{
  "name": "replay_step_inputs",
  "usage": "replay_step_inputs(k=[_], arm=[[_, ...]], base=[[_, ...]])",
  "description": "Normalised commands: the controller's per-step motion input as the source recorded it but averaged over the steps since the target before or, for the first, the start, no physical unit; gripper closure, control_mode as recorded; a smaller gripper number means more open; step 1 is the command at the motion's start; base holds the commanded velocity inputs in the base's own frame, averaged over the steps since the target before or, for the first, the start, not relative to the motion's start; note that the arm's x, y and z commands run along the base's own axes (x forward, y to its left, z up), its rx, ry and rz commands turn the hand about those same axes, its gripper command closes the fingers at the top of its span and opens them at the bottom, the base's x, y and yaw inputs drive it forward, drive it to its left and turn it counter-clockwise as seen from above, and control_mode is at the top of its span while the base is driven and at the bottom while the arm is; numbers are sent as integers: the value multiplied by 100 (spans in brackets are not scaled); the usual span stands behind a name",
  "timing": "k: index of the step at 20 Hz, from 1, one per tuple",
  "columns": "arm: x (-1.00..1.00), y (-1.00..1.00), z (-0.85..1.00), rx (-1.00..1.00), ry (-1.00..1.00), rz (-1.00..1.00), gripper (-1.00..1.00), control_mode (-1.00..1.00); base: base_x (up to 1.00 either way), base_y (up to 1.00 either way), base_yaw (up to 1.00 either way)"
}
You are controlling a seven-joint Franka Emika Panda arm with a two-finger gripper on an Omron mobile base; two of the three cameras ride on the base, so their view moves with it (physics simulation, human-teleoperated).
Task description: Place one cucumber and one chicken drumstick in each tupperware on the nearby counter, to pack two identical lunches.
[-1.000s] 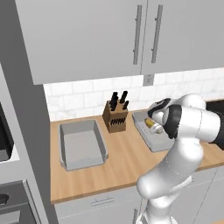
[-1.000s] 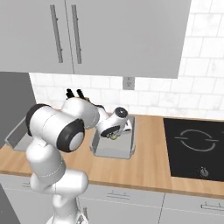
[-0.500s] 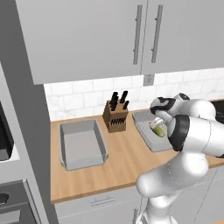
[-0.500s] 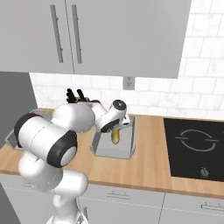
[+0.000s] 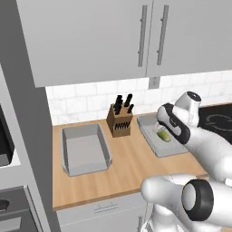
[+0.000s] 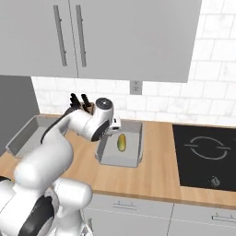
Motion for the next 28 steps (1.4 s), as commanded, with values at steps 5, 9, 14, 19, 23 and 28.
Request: replay_step_inputs(k=[5,9,14,19,23,28], arm=[[-98,44,20,0,-3,-10,-100,-100],[-87,36,22,0,-3,-12,-100,-100],[-59,48,40,-5,-14,-4,-100,-100],[-43,29,16,-5,-14,0,-100,100],[0,0,0,0,0,0,-100,100],[0,0,0,0,0,0,-100,100]], base=[[0,0,0],[0,0,0],[0,0,0],[-39,21,0],[-100,21,0],[-100,0,0]])
